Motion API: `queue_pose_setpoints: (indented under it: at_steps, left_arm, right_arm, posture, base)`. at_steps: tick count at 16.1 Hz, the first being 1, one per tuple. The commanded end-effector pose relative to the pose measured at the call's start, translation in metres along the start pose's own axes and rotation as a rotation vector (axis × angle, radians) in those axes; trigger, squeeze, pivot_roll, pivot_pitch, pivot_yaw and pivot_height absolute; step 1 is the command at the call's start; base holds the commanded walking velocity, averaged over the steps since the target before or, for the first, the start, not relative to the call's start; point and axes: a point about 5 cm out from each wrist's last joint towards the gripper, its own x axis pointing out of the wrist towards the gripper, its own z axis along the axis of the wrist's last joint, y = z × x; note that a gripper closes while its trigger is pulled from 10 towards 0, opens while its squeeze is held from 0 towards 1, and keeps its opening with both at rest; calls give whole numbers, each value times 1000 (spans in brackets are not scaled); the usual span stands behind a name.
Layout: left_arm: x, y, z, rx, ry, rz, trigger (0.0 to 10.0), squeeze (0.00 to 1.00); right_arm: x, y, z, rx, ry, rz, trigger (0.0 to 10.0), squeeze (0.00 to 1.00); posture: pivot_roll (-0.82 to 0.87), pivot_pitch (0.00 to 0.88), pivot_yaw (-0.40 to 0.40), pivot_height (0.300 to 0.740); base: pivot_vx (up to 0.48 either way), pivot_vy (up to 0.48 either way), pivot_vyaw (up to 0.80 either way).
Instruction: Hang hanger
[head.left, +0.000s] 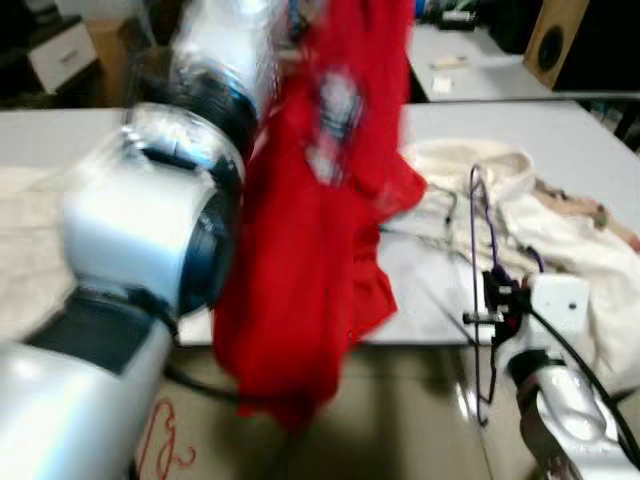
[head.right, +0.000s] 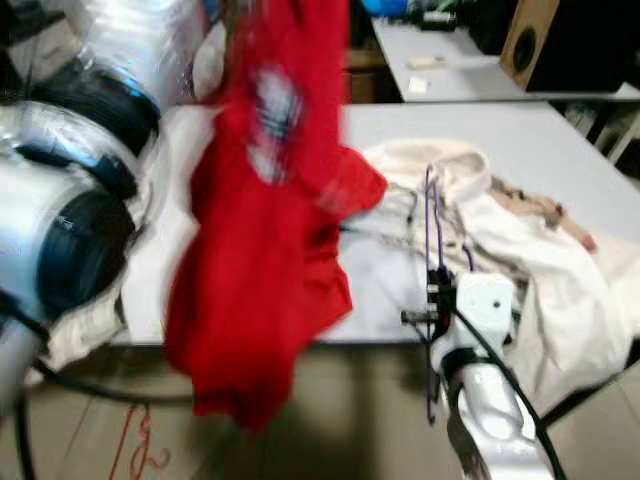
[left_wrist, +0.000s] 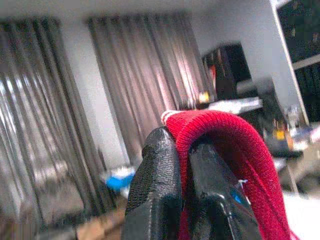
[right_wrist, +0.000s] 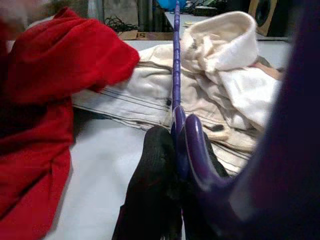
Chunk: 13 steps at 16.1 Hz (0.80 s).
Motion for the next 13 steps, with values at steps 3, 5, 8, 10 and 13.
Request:
queue_pose_setpoints:
  at_steps: [3,5,8,10,13]
  left_arm:
    - [-23,-25,-65,-13,158,-70,10000,0]
    - [-34,-32,-84,-34,203,-98,10000,0]
    - [-67,-51,-132,-49,351,-203,10000,0]
    - [-113,-75,-180,-54,543,-357,10000,0]
    - [-127,-63,-185,-171,590,-407,10000,1000]
  right_arm:
    - [-1,5,2,6,-5,35,10000,0]
    - [-2,7,1,7,-4,38,10000,0]
    - [-4,8,-1,14,5,37,10000,0]
    - [-2,10,-3,17,11,43,10000,0]
    - [3,12,-2,14,8,63,10000,0]
  posture:
    - [-58,8,38,740]
    - [-58,9,45,740]
    - [-44,10,46,740]
    - [-32,2,45,740]
    - [-17,0,43,740]
  base:
    - [316,0,0]
    - [129,0,0]
    - [0,0,0]
    - [0,0,0]
    - [0,0,0]
